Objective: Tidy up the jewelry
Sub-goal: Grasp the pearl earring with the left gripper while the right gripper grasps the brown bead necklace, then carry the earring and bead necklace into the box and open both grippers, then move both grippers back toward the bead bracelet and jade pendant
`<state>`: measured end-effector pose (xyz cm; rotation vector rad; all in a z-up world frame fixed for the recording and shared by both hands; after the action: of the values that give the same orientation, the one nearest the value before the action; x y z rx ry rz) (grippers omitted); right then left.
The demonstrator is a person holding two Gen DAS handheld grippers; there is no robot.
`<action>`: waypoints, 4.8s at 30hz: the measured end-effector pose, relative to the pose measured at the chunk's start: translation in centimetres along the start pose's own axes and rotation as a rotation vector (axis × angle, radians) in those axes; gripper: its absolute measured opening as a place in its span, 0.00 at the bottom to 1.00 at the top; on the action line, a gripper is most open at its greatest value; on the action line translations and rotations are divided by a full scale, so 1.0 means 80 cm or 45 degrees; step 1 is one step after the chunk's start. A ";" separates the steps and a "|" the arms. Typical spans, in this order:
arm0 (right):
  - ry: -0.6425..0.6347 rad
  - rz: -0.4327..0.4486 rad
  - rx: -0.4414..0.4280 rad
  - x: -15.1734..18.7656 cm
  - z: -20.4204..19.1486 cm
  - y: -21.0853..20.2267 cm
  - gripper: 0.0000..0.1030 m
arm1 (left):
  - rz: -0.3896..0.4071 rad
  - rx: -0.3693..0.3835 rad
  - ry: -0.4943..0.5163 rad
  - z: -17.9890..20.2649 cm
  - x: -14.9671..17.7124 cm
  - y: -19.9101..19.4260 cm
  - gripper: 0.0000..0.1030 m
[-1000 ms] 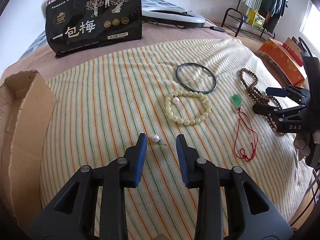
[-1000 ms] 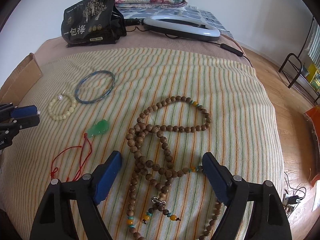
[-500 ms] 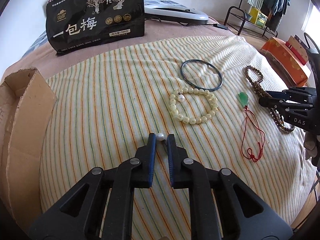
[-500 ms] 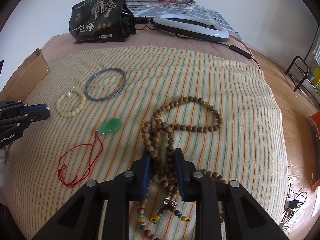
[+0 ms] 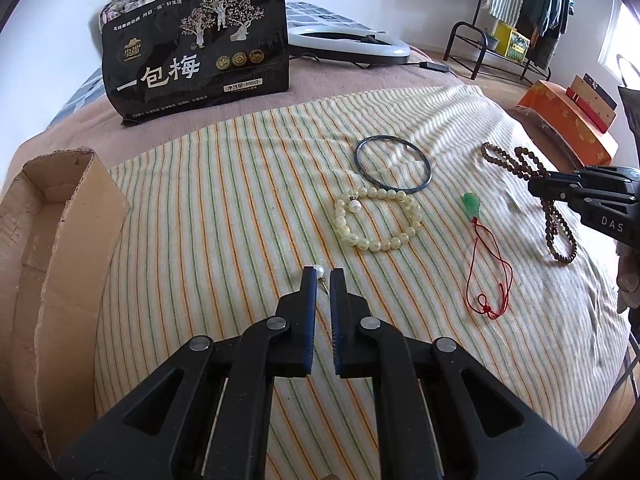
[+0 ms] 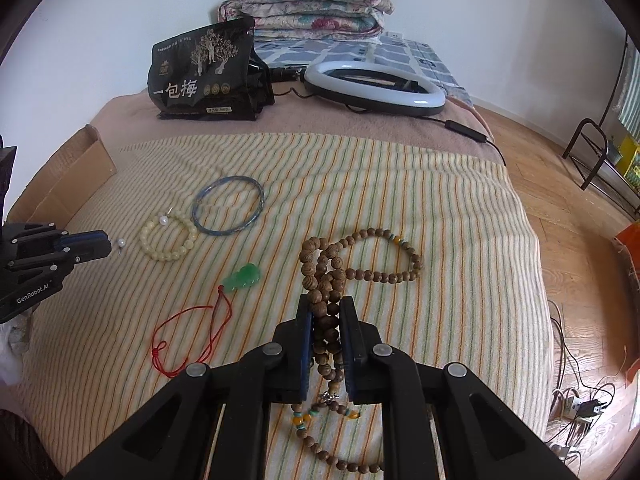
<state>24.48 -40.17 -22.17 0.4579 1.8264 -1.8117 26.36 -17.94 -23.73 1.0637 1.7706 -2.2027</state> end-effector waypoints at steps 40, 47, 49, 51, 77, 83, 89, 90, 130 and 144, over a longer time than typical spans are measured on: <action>0.041 0.128 -0.019 -0.010 0.002 -0.061 0.10 | 0.035 0.011 -0.002 -0.006 -0.010 0.010 0.06; 0.044 0.196 -0.026 -0.025 -0.008 -0.103 0.10 | 0.139 0.025 -0.002 -0.012 -0.026 -0.056 0.06; 0.034 0.217 -0.024 -0.031 -0.014 -0.117 0.10 | 0.172 0.030 -0.004 -0.014 -0.030 -0.077 0.06; 0.022 0.237 -0.023 -0.037 -0.022 -0.131 0.10 | 0.197 0.033 -0.007 -0.017 -0.032 -0.096 0.06; -0.159 0.400 -0.122 -0.128 -0.189 -0.214 0.10 | 0.377 -0.084 -0.098 -0.147 -0.013 -0.247 0.06; -0.203 0.412 -0.184 -0.154 -0.240 -0.206 0.10 | 0.382 -0.135 -0.129 -0.192 -0.003 -0.259 0.06; -0.260 0.422 -0.239 -0.181 -0.292 -0.193 0.10 | 0.373 -0.168 -0.169 -0.231 0.008 -0.260 0.06; -0.267 0.422 -0.249 -0.185 -0.300 -0.191 0.10 | 0.371 -0.171 -0.175 -0.236 0.010 -0.260 0.06; -0.327 0.221 -0.375 -0.224 -0.451 -0.023 0.43 | 0.256 -0.156 -0.303 -0.322 0.050 -0.203 0.16; -0.287 0.263 -0.262 -0.215 -0.428 -0.032 0.92 | 0.257 -0.163 -0.342 -0.323 0.053 -0.206 0.46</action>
<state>32.56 -4.24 -11.25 0.3358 1.7183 -1.4572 26.30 11.62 -14.60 0.8338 1.5888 -1.9771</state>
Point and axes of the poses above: each gripper's, at about its wrist camera, not at the fingertips, and y roughly the way its jaws point, z to its right, x to its underside, the point moved 4 cm from there along y, roughly the way its jaws point, and after that the axes turned 1 degree about z, right-handed, at the moved point
